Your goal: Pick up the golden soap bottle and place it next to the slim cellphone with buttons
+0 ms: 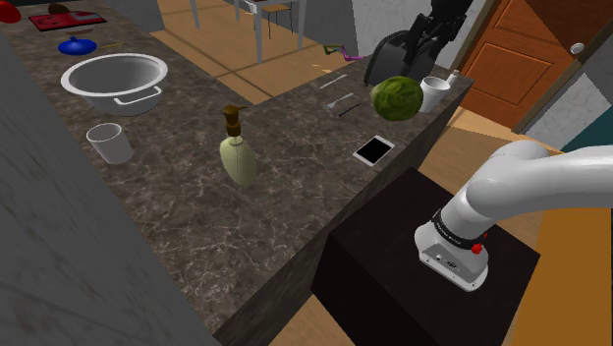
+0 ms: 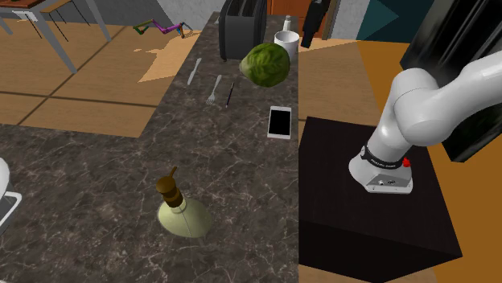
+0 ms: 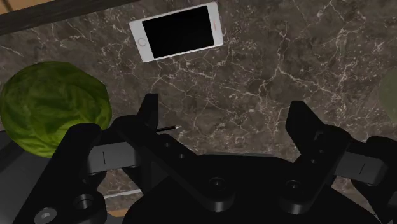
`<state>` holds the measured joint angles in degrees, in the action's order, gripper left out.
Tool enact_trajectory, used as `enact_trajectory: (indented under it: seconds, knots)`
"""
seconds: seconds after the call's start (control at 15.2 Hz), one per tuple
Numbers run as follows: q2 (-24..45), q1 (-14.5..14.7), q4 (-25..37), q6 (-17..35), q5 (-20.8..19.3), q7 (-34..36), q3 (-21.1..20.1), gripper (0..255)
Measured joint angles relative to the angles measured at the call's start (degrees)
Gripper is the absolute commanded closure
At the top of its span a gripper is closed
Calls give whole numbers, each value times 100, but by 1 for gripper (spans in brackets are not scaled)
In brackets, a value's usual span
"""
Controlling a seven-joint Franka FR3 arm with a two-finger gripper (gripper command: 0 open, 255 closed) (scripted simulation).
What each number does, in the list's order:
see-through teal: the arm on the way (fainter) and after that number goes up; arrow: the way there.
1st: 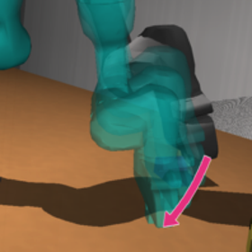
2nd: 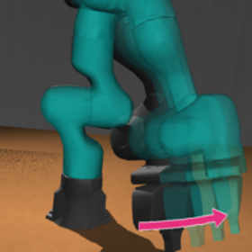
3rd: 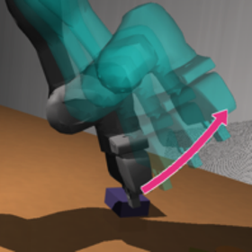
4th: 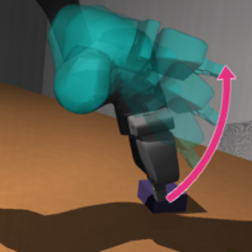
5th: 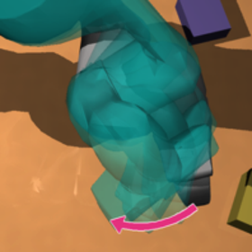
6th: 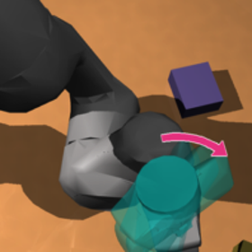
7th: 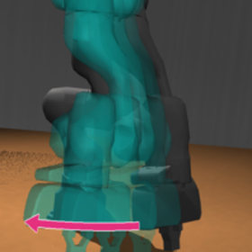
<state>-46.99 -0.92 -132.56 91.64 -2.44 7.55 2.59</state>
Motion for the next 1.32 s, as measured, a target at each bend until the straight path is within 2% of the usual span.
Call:
enact_trajectory:
  seconds: [0.13,0.53,1.32]
  knots:
    - [3,22,-59,76,24,14,-24,0]
    - [442,323,-301,928,351,259,-421,0]
    - [1865,880,-250,2751,786,714,-1300,0]
